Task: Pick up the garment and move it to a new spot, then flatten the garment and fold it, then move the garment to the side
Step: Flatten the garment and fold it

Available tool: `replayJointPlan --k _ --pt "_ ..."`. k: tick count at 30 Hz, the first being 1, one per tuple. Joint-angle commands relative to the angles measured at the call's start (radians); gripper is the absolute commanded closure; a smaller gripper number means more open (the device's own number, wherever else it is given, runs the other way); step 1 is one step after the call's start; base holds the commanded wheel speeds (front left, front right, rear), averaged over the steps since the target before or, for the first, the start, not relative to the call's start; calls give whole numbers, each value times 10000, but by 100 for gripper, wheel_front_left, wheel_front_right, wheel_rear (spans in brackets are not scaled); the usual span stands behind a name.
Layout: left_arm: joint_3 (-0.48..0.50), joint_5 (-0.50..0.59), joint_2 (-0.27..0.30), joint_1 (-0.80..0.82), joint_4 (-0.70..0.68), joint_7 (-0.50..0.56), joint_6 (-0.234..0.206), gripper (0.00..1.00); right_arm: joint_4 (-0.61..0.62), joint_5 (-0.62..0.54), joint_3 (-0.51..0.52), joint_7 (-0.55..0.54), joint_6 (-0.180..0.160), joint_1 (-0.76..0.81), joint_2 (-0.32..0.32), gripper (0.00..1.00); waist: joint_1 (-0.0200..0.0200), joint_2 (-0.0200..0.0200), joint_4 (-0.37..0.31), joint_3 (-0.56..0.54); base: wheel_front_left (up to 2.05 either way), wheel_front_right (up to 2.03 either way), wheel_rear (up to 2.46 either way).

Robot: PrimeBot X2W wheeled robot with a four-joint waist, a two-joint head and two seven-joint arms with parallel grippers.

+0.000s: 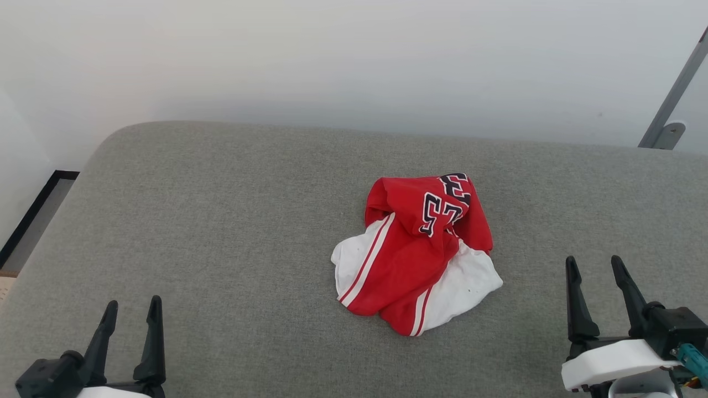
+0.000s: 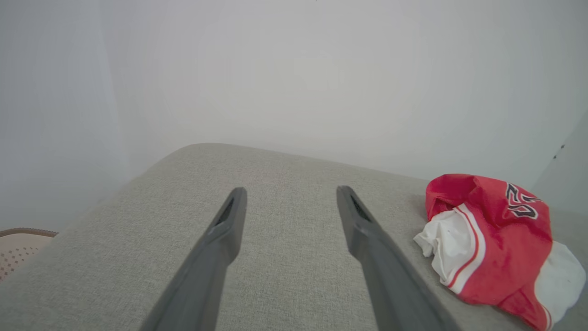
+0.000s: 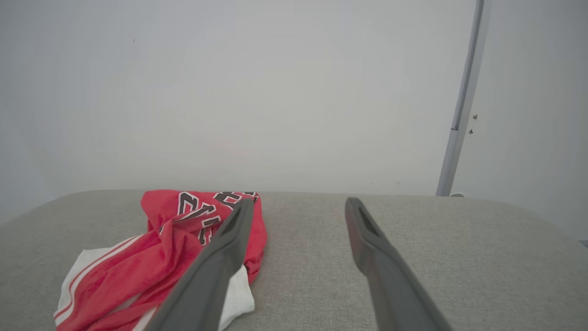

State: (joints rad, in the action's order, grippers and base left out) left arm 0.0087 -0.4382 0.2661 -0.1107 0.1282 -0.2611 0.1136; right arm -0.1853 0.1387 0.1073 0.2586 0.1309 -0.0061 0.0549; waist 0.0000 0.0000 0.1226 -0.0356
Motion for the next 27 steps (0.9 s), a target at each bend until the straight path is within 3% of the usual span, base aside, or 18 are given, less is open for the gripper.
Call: replayJointPlan --k 1,8,13,27 --pt "33 36 -36 2 19 -56 20 0 12 26 -4 66 -3 89 -30 0 0 0 -5 2 0 0 0" --pt "-19 299 -77 83 19 -56 100 0 -79 -22 -334 -81 -3 69 -28 0 0 0 11 11 0 0 0" --pt "-155 379 -111 204 3 -57 146 0 -238 197 -955 -826 -3 -162 175 0 0 0 176 61 0 0 0" --pt "-715 147 -264 782 113 -57 174 0 -1722 1208 -2966 -5371 -5 -1978 1476 0 0 0 1169 892 0 0 0"
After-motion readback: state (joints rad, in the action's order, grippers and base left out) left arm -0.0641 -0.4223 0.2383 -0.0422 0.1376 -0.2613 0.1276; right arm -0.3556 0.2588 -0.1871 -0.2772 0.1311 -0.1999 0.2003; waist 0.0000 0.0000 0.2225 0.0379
